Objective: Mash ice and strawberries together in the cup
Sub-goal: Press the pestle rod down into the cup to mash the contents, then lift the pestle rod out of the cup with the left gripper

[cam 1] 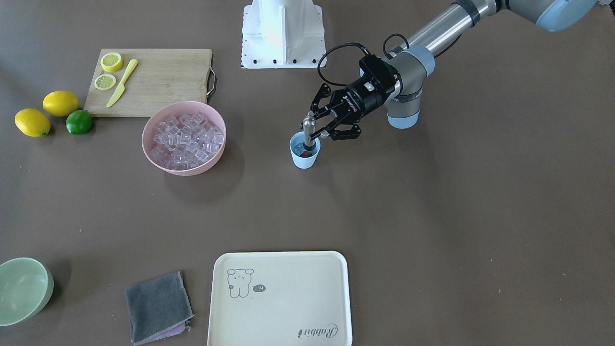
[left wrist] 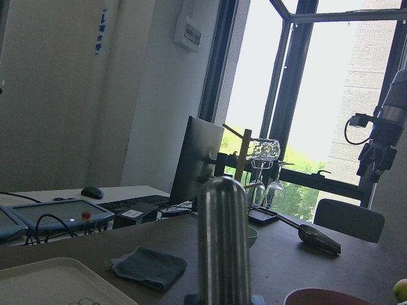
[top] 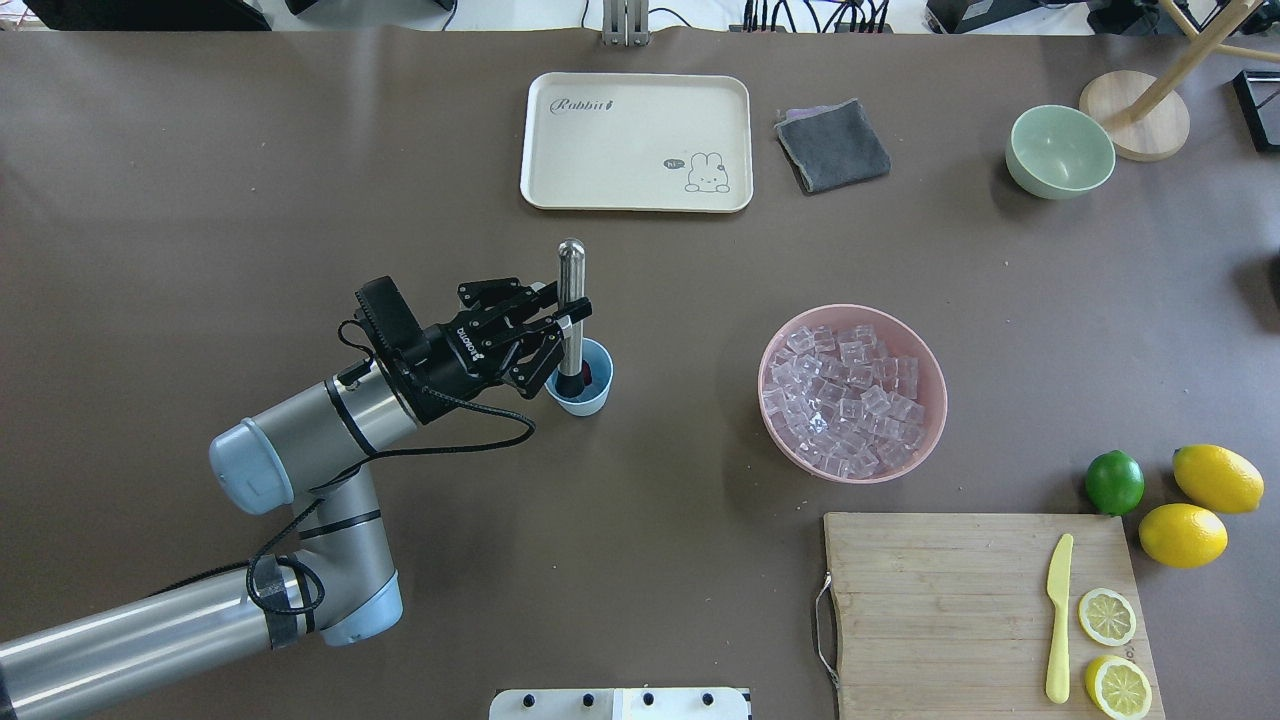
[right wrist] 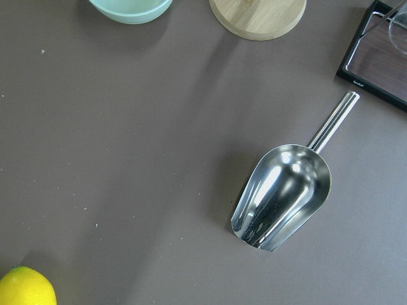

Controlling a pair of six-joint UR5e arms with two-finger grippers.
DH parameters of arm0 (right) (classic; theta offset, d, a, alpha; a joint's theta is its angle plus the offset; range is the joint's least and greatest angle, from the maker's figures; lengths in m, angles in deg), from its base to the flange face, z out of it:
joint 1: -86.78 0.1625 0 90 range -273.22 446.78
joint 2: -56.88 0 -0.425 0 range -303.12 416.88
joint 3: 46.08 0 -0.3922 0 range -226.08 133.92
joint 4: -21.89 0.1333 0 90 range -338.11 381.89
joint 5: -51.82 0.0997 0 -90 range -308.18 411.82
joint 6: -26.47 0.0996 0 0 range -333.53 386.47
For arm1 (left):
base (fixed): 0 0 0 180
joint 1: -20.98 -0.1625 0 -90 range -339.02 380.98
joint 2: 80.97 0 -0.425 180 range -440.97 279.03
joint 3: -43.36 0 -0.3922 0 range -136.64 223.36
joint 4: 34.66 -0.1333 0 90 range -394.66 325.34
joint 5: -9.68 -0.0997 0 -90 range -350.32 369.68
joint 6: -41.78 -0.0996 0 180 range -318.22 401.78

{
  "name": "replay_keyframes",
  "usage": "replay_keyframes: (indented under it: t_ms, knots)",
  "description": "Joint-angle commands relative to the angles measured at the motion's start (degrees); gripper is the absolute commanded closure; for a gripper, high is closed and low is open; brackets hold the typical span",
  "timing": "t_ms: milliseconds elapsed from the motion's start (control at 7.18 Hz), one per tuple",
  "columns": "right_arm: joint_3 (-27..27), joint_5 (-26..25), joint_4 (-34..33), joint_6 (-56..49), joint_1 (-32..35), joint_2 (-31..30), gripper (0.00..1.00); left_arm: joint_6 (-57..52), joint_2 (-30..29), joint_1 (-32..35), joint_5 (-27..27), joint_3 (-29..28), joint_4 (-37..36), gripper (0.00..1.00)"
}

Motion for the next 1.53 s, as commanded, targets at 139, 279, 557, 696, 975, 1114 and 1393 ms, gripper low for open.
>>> replay_keyframes:
  t_ms: [139,279,557,696,975,1114,1393]
  knots:
    - [0.06,0.17,-0.09,-0.09,1.18,-0.24,0.01,0.24,-0.28,0.57,-0.93,2.3,-0.13,1.0]
    - [0.06,0.09,0.0,-0.09,1.09,-0.24,0.01,1.2,0.24,2.84,-0.94,2.58,-1.17,1.0]
    - [0.15,0.09,0.0,-0.09,1.35,0.02,0.01,16.64,3.73,6.43,1.07,2.59,-6.26,1.0]
    - [-0.12,0.0,-0.09,0.0,1.27,0.45,0.01,26.86,4.54,11.86,10.39,4.33,-12.81,1.0]
    - [0.06,-0.09,-0.09,0.0,1.27,0.37,0.01,38.06,6.74,18.93,20.83,7.16,-19.02,1.0]
    - [0.14,0.0,-0.09,0.0,1.35,0.54,0.01,44.13,6.83,19.9,22.16,6.98,-20.24,1.0]
    - [-0.21,-0.26,0.0,0.26,1.27,0.63,0.0,44.72,13.39,25.4,31.67,7.33,-29.86,1.0]
